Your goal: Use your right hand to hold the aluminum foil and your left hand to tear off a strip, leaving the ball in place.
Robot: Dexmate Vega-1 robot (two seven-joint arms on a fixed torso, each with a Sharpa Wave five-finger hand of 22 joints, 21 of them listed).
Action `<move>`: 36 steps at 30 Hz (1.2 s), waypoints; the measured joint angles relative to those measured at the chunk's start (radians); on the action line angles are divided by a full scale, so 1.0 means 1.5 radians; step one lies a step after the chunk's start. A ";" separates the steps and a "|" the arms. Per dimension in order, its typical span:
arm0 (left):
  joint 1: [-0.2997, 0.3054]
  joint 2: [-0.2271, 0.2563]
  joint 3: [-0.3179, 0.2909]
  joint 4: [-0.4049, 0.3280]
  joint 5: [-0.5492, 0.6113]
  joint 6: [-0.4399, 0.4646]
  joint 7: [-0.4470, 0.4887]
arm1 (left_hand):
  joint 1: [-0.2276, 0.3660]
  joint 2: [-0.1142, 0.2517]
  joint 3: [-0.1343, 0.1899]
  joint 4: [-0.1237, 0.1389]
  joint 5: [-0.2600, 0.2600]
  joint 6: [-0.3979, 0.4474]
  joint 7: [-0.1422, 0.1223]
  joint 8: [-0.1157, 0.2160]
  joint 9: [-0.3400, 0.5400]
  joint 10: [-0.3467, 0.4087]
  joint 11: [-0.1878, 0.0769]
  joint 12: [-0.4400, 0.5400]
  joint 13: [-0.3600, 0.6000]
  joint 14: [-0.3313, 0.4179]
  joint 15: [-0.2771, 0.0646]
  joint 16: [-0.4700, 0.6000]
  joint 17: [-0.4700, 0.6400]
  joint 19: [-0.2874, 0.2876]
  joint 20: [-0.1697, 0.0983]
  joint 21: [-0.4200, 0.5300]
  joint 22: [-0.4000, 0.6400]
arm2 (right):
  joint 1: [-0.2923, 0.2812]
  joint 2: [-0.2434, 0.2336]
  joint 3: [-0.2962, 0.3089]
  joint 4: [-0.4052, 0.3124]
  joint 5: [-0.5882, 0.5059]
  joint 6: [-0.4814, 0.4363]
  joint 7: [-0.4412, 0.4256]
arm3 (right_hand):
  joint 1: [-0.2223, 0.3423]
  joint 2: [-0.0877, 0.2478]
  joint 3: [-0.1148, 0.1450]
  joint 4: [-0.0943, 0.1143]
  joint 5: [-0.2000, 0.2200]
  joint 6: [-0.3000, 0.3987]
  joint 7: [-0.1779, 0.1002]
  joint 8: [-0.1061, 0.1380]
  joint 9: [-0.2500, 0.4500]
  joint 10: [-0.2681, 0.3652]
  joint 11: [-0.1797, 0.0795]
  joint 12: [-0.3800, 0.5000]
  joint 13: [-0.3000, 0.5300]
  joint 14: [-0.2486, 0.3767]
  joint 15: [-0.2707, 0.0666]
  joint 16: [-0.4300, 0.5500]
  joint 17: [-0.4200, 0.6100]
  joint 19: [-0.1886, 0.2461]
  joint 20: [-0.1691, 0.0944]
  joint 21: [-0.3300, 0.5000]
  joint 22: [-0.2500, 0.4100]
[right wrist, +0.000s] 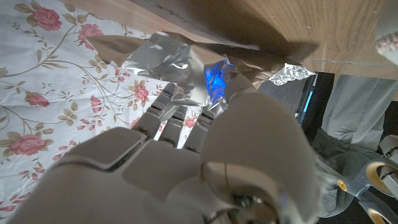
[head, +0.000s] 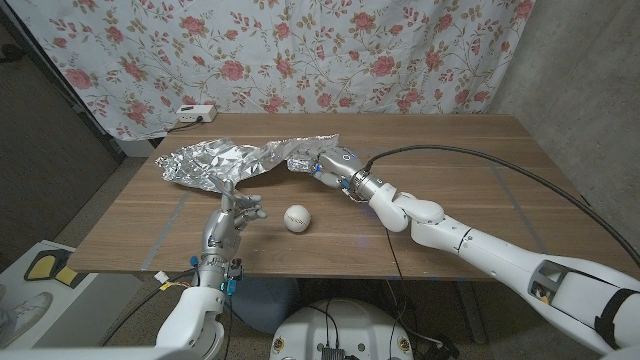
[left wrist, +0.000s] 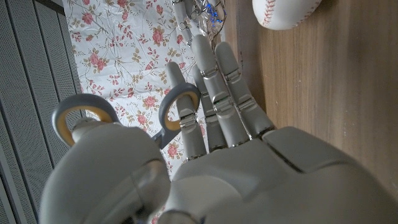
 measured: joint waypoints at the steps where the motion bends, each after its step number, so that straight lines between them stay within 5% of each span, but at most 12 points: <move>1: -0.002 0.001 0.001 -0.001 -0.001 0.002 -0.001 | 0.000 0.000 0.000 0.000 0.000 0.000 0.000 0.000 0.001 0.000 0.000 0.000 0.000 0.000 0.000 0.000 0.000 0.000 0.000 0.000 0.000 | -0.003 -0.003 0.004 -0.003 0.003 0.001 -0.004 | 0.000 0.000 0.000 0.000 0.000 0.000 0.000 0.000 0.000 0.000 0.000 0.000 0.000 0.000 0.000 0.000 0.000 0.000 0.000 0.000 0.000; 15: -0.010 0.006 0.008 -0.005 -0.004 0.013 -0.001 | 0.003 0.003 0.003 0.003 0.000 0.006 0.000 -0.003 0.001 0.000 0.000 0.000 0.000 0.000 0.000 0.002 0.000 0.000 0.000 0.004 0.000 | -0.026 -0.016 0.040 -0.019 0.043 0.018 -0.014 | 0.007 0.004 -0.005 0.005 -0.001 0.004 0.005 -0.005 0.000 -0.007 0.000 0.008 0.006 0.012 -0.002 0.000 0.009 0.017 -0.003 0.000 0.000; 24: -0.014 0.009 0.013 -0.006 -0.005 0.015 -0.001 | 0.003 0.003 0.000 0.006 0.000 0.008 0.000 -0.005 0.004 0.000 0.000 0.000 0.002 -0.001 -0.001 0.003 0.000 0.000 0.000 0.006 0.000 | -0.039 -0.018 0.049 -0.039 0.045 0.004 0.007 | 0.013 0.002 -0.008 0.003 -0.002 -0.023 0.028 -0.017 0.000 -0.010 0.002 0.018 0.007 0.017 0.000 0.000 0.012 0.025 0.006 0.000 0.000; 36: -0.022 0.023 0.022 -0.011 -0.011 0.032 -0.008 | 0.003 0.003 0.000 0.006 -0.003 0.010 -0.002 -0.011 0.007 0.000 0.000 0.000 0.002 0.000 0.000 0.003 -0.003 0.000 0.000 0.009 0.000 | -0.062 -0.021 0.052 -0.114 0.005 -0.039 0.025 | 0.017 -0.001 -0.012 -0.001 0.000 -0.048 0.044 -0.020 0.000 -0.005 0.008 0.027 0.007 0.036 -0.002 0.000 0.015 0.027 0.008 0.000 0.000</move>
